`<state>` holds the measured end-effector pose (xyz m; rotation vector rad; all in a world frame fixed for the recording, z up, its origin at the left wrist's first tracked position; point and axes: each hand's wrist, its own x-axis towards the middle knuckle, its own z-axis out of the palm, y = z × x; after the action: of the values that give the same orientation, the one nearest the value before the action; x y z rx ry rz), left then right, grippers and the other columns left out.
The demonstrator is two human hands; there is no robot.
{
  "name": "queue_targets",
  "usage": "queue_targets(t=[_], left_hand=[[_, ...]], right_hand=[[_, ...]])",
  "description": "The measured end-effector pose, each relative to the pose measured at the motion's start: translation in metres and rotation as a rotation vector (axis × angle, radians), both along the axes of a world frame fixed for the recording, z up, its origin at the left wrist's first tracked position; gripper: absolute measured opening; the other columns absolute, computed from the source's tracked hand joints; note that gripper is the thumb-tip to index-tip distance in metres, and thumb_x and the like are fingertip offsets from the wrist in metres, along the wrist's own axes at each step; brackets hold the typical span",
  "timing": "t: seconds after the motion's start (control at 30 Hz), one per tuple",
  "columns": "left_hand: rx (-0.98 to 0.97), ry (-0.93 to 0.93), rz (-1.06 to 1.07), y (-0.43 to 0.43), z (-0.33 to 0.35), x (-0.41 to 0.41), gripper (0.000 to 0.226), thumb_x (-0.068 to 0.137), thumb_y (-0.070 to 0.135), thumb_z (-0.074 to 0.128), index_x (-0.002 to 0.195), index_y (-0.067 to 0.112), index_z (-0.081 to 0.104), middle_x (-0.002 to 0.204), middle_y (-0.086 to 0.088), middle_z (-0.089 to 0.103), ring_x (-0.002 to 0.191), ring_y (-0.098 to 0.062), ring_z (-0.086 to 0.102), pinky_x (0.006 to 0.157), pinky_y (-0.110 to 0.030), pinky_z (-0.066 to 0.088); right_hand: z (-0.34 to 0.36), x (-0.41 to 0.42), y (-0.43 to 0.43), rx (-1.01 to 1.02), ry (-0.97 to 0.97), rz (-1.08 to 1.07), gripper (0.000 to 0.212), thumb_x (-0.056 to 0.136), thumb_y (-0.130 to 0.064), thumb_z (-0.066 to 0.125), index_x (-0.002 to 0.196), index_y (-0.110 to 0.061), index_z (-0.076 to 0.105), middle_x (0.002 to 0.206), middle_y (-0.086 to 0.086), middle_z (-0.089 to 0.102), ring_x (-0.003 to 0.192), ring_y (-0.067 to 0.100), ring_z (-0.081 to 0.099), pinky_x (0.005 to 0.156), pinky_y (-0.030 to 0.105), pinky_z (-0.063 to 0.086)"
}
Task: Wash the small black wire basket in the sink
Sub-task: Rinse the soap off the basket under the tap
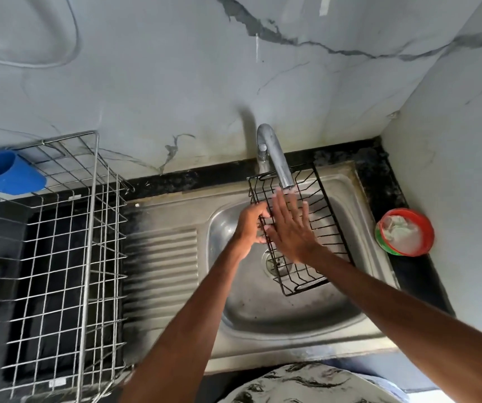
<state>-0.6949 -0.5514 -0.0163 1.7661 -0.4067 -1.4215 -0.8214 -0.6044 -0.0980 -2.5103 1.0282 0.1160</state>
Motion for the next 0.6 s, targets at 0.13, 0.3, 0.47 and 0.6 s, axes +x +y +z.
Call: queue_targets(t=[0.13,0.3,0.47,0.6], left_hand=[[-0.023,0.026,0.057,0.005,-0.008,0.017,0.041,0.089,0.039,0.053,0.113,0.009,0.068,0.119,-0.007,0.068,0.109,-0.032,0.069,0.081,-0.043,0.056],[-0.051,0.044,0.044,-0.005,-0.017,0.016,0.071,0.065,0.042,0.057,0.118,-0.004,0.063,0.133,-0.009,0.066,0.109,-0.033,0.066,0.083,-0.047,0.057],[-0.066,0.036,0.036,-0.011,-0.026,0.026,0.054,0.072,0.037,0.054,0.117,0.01,0.066,0.119,-0.014,0.071,0.104,-0.036,0.07,0.09,-0.055,0.06],[-0.121,0.026,0.018,-0.016,-0.025,0.025,0.067,0.065,0.04,0.06,0.124,0.009,0.064,0.126,-0.015,0.071,0.113,-0.038,0.067,0.091,-0.059,0.057]], right_hand=[[-0.012,-0.008,-0.014,-0.08,-0.009,0.249,0.072,0.104,-0.054,0.005,0.16,-0.012,-0.012,0.167,0.009,-0.021,0.154,0.029,-0.017,0.124,0.059,0.007],[-0.006,0.019,-0.015,-0.034,0.017,-0.118,0.079,0.1,-0.059,-0.002,0.159,-0.008,-0.015,0.166,0.016,-0.02,0.151,0.035,-0.024,0.124,0.057,-0.007],[-0.006,0.003,-0.028,-0.152,-0.072,0.137,0.07,0.105,-0.049,0.008,0.16,-0.008,-0.005,0.169,0.013,-0.009,0.156,0.032,-0.004,0.126,0.053,0.002],[-0.004,0.013,-0.027,-0.117,-0.054,-0.132,0.074,0.107,-0.053,0.023,0.156,0.001,0.009,0.166,0.025,-0.003,0.153,0.04,-0.012,0.125,0.058,0.005]])
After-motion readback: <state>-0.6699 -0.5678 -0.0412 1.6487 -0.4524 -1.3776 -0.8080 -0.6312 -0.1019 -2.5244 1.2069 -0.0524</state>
